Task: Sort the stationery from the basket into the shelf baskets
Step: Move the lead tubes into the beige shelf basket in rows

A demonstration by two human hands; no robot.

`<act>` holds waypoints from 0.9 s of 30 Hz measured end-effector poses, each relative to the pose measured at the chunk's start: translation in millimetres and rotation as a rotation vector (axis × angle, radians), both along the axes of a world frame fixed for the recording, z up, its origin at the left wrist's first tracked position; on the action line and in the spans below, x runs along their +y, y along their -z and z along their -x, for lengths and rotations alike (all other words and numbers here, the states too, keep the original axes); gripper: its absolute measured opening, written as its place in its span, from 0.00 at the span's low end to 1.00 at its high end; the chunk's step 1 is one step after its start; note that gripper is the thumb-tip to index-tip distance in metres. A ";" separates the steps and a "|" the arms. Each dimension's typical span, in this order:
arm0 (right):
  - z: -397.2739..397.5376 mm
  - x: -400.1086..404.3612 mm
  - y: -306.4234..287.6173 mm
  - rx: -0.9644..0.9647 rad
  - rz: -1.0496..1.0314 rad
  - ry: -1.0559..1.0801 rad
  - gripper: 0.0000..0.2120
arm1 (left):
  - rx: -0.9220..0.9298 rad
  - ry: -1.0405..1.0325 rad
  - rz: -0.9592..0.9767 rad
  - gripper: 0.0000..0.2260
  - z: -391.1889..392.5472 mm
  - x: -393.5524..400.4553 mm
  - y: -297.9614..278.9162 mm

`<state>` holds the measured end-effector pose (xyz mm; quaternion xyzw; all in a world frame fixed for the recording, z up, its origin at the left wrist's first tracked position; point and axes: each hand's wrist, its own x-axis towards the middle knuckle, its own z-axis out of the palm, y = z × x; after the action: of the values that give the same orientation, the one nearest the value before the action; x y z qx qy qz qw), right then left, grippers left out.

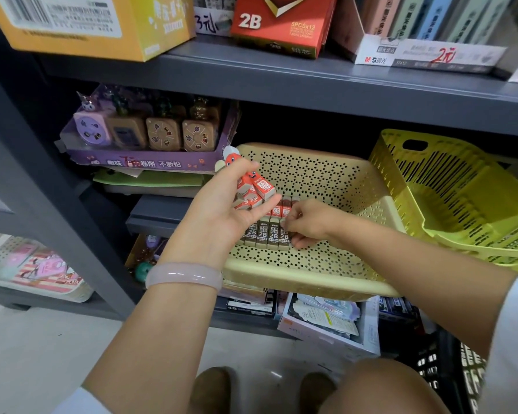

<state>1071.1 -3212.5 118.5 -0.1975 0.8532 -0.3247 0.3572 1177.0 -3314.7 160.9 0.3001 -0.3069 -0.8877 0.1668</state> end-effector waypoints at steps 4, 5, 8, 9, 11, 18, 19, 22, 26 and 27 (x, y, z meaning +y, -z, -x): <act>3.9 6.6 -13.7 0.027 0.032 -0.005 0.05 | 0.003 0.012 -0.006 0.06 -0.5 -0.4 -0.2; 5.3 6.6 -18.1 0.071 0.091 -0.004 0.06 | 0.001 0.020 0.001 0.06 -0.2 -0.4 0.0; 3.6 2.6 -34.2 0.042 0.416 0.041 0.07 | -0.011 0.034 0.026 0.06 1.6 0.5 2.1; 1.7 1.1 -39.1 0.029 0.480 0.019 0.07 | -0.010 0.042 0.036 0.05 2.4 0.8 2.8; -1.9 -1.1 -45.5 0.058 0.470 -0.101 0.07 | 0.000 0.069 0.073 0.04 3.5 1.5 3.6; -3.0 -3.2 -49.1 0.093 0.482 -0.183 0.13 | -0.024 0.047 0.249 0.07 5.1 1.1 10.3; -2.5 -2.1 -49.5 0.075 0.490 -0.194 0.13 | -0.015 0.049 0.262 0.07 5.6 1.4 10.9; -1.3 -1.7 -48.3 0.083 0.498 -0.217 0.11 | -0.018 0.089 0.338 0.06 7.4 3.9 11.8; 10.8 -3.1 -44.0 0.065 0.577 -0.014 0.06 | -0.059 0.054 0.341 0.05 10.4 5.1 11.1; 16.7 -1.8 -42.6 0.014 0.625 0.067 0.05 | -0.063 0.049 0.322 0.05 10.9 4.2 11.1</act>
<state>1054.4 -3214.3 161.2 -0.2718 0.7206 -0.5814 0.2623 1166.1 -3310.5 149.8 0.2895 -0.4573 -0.8211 0.1814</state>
